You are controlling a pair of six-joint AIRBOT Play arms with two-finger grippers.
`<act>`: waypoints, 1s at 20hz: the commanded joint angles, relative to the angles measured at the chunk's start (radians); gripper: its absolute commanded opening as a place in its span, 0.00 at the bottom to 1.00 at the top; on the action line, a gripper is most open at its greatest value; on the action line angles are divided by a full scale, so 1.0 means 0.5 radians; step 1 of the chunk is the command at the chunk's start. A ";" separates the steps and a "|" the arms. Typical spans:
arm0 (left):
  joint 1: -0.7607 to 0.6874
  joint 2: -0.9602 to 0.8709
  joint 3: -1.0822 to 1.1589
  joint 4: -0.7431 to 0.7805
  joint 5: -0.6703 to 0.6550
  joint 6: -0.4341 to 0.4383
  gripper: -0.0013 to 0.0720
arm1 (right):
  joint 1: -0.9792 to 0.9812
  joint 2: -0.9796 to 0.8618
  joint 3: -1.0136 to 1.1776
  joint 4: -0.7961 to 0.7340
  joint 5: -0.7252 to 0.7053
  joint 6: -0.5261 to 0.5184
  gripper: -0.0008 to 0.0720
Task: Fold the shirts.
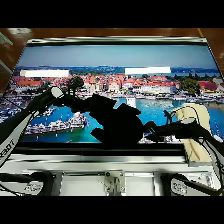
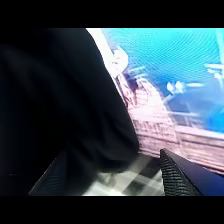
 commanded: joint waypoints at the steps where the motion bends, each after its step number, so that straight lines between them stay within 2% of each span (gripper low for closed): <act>1: 0.001 0.082 0.005 -0.001 0.005 0.007 0.07 | 0.203 -0.036 -0.005 0.018 -0.294 0.175 0.83; 3: 0.001 0.114 0.005 -0.002 0.005 0.055 0.07 | 0.245 -0.036 -0.005 0.063 -0.373 0.221 0.63; 5: 0.001 0.138 0.005 -0.001 0.005 0.061 0.07 | 0.242 -0.036 -0.005 0.097 -0.391 0.220 0.11; 6: 0.002 0.153 0.006 -0.001 0.005 0.098 0.07 | 0.223 -0.031 -0.005 0.101 -0.383 0.202 0.11; 9: 0.016 0.235 0.035 0.031 0.005 0.160 0.07 | 0.113 0.096 0.054 0.061 -0.209 -0.035 0.11; 14: 0.114 0.622 0.359 0.029 0.006 0.439 0.07 | -0.163 0.688 0.518 -0.075 0.270 -0.254 0.11; 16: 0.117 0.831 0.584 0.029 0.027 0.546 0.07 | -0.196 0.948 0.806 -0.074 0.313 -0.253 0.11; 20: 0.118 1.204 0.934 0.064 0.198 0.587 0.07 | -0.193 1.277 1.472 -0.108 0.234 -0.204 0.11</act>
